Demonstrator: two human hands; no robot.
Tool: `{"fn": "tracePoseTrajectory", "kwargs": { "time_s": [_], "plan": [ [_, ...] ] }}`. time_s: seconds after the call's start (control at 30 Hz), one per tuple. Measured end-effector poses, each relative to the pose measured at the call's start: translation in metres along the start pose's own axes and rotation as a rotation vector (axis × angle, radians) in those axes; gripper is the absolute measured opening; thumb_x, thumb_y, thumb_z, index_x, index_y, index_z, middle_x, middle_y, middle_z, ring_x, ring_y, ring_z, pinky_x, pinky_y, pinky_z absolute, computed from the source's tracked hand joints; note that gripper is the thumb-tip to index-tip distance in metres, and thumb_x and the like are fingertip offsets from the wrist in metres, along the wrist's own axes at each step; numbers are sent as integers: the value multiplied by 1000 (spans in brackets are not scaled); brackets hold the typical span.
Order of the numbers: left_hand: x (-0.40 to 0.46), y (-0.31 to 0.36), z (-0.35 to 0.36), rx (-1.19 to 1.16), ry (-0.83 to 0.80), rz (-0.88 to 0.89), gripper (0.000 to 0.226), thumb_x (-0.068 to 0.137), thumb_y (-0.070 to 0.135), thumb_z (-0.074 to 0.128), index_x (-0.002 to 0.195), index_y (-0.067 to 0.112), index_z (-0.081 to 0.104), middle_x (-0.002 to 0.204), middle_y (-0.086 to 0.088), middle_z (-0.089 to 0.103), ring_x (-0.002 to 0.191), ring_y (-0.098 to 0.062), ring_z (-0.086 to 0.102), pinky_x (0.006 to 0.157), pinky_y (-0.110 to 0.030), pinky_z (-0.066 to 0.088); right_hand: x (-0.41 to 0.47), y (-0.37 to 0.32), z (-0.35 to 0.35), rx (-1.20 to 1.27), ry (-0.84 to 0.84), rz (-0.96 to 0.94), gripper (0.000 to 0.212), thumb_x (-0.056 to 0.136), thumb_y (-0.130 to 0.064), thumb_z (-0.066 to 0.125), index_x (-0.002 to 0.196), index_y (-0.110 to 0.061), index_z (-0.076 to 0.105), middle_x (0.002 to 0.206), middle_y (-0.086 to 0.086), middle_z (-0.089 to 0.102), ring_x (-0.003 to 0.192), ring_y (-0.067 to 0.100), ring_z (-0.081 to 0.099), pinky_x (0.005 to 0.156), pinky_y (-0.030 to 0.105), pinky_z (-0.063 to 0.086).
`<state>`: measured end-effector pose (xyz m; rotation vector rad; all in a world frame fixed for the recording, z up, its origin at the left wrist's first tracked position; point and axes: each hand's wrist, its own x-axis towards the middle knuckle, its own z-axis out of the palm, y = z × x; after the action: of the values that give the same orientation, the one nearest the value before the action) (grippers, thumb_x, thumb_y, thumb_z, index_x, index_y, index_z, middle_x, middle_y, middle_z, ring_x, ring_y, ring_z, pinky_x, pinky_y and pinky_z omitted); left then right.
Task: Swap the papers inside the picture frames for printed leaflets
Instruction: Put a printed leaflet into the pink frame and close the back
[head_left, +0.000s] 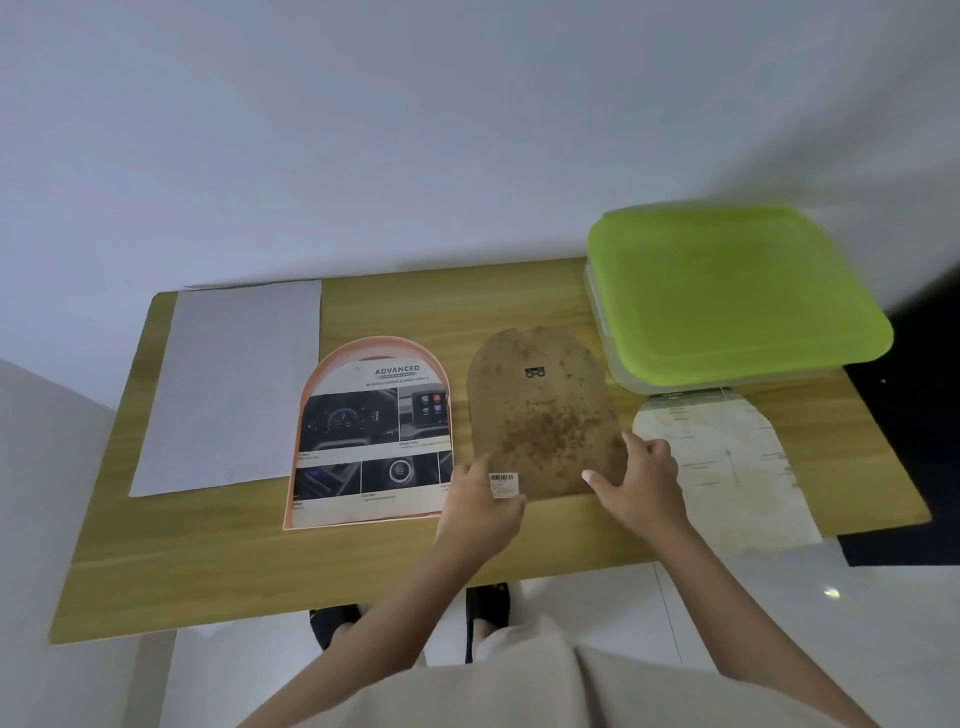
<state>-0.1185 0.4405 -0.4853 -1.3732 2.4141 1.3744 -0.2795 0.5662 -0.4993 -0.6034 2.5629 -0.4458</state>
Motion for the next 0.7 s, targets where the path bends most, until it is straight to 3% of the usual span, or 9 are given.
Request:
{"fn": "tracePoseTrajectory", "kwargs": {
  "time_s": [0.07,0.13,0.2,0.3,0.5,0.7],
  "plan": [
    [1,2,7,19,-26,-47,65,82,34,61,138,13,35,132,-9,38,113,-22,48,90,-29,49,2,1,-1,7,-29,-5,85,78,-48,68,145,-13,28,132,11,34,122,30,38,97,43,44],
    [4,3,10,22,-22,-92,65,80,32,63,137,15,35,131,-9,36,111,-26,49,90,-38,52,4,2,-3,48,-49,-5,89,75,-45,72,145,-13,27,132,11,32,124,30,37,99,42,42],
    [8,4,8,-12,10,-137,60,78,26,65,131,17,40,126,-10,37,105,-27,51,82,-37,55,6,3,-5,110,-68,-4,93,72,-41,76,146,-14,26,131,10,32,125,29,37,101,40,40],
    [13,3,1,-63,48,-163,48,76,18,68,119,17,48,119,-9,44,96,-20,50,68,-23,47,8,9,-12,218,-85,-20,99,66,-39,82,145,-15,29,131,9,36,125,26,40,102,39,41],
    [15,-9,-10,-235,78,-125,75,68,11,78,135,17,43,122,-3,51,100,-13,57,79,-20,47,-2,7,-26,362,-23,-72,97,60,-34,88,142,-15,38,120,1,40,111,17,46,92,29,41],
    [3,-31,-53,-352,131,-66,65,67,4,75,126,21,53,108,-6,60,92,-13,64,68,-26,59,-19,-30,-18,422,-38,-144,97,61,-36,87,142,-23,36,120,-3,40,107,11,46,88,24,38]
  ]
}}
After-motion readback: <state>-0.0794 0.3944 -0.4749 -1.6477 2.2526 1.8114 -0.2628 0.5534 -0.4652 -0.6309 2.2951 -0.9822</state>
